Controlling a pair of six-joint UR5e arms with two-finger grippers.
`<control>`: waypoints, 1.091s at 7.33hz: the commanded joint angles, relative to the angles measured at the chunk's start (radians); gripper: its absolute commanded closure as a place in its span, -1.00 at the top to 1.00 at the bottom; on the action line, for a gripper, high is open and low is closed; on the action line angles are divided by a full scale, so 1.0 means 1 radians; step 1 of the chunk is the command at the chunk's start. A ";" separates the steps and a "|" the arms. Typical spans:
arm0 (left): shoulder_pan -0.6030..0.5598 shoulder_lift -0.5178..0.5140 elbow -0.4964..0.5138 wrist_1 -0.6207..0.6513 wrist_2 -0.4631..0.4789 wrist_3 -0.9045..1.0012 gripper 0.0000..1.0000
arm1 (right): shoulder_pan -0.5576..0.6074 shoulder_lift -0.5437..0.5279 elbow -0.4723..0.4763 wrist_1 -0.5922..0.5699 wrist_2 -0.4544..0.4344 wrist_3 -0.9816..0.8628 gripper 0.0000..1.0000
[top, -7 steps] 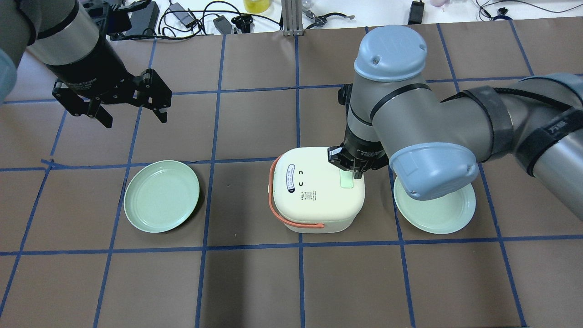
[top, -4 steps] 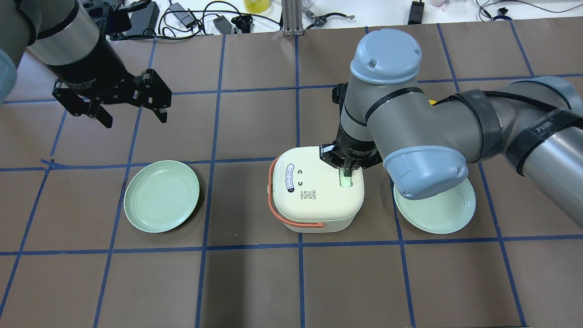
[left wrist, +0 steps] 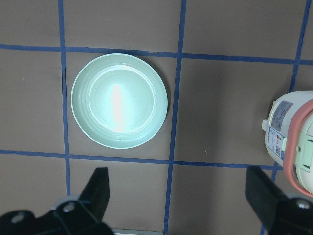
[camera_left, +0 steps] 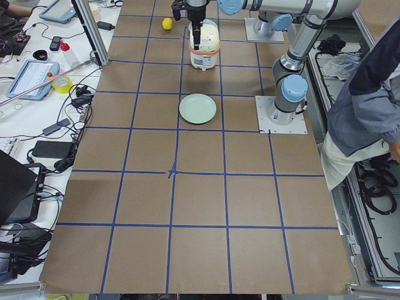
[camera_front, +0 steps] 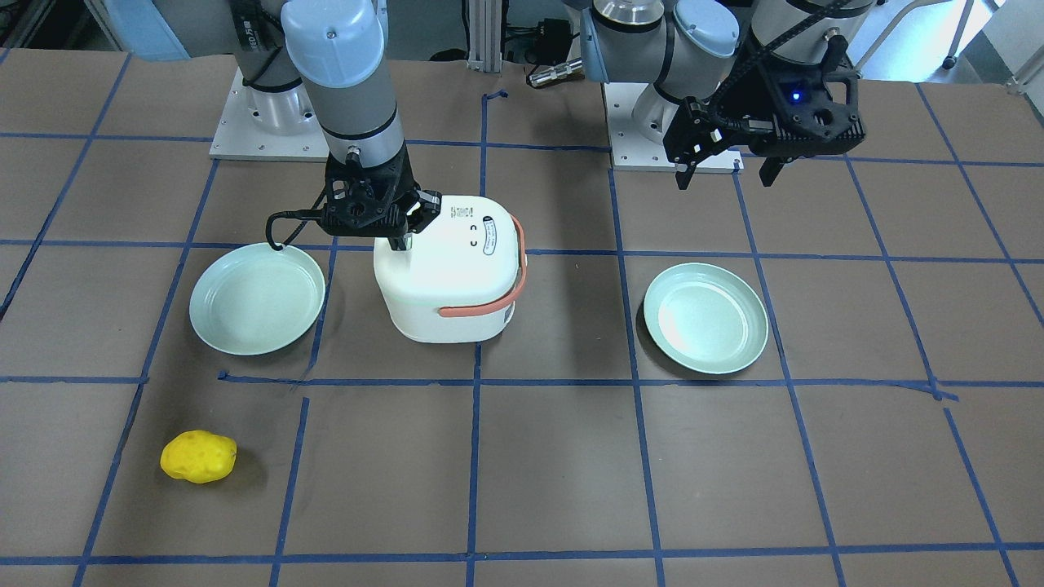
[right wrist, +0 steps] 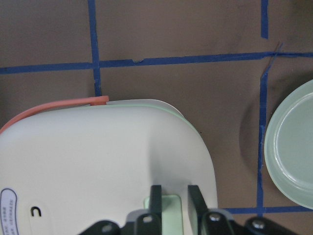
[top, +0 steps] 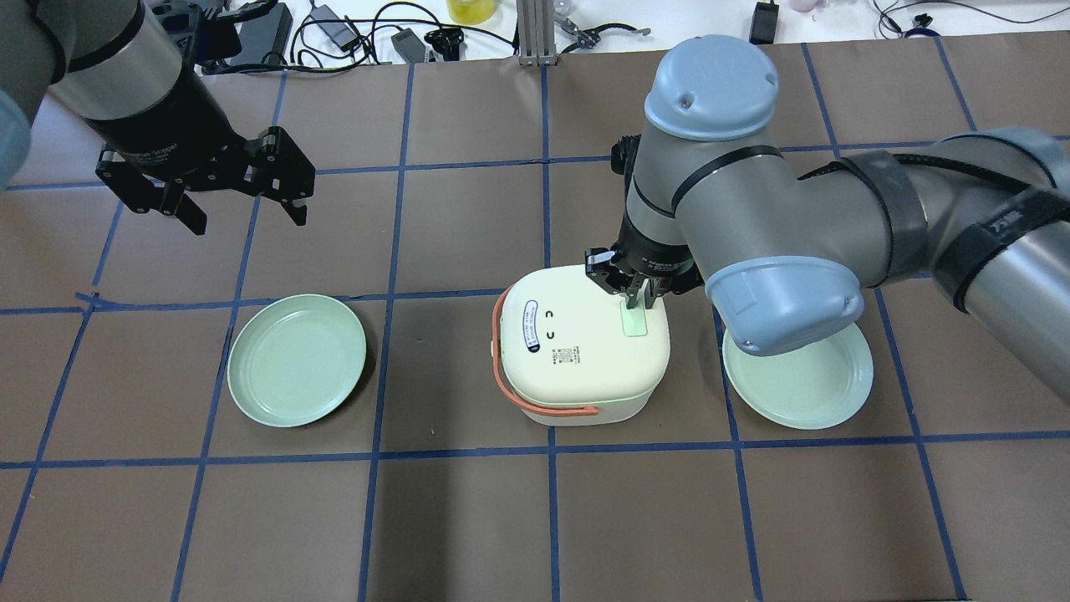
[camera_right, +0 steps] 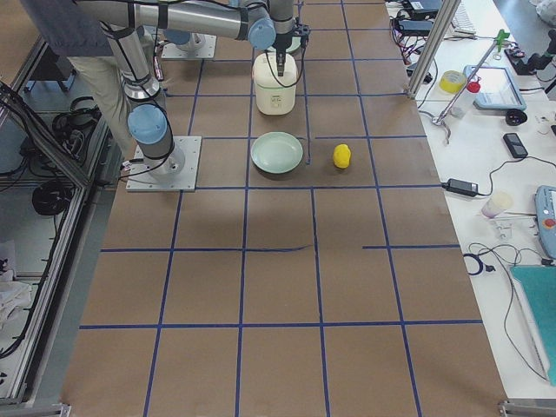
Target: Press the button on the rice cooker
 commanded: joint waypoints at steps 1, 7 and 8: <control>0.000 0.000 0.000 0.000 0.000 -0.001 1.00 | -0.024 0.001 -0.127 0.132 -0.061 -0.023 1.00; 0.000 0.000 0.000 0.000 0.000 0.000 1.00 | -0.258 -0.001 -0.341 0.263 -0.060 -0.293 1.00; 0.000 0.000 0.000 0.000 0.000 -0.001 1.00 | -0.259 -0.001 -0.341 0.261 -0.062 -0.295 1.00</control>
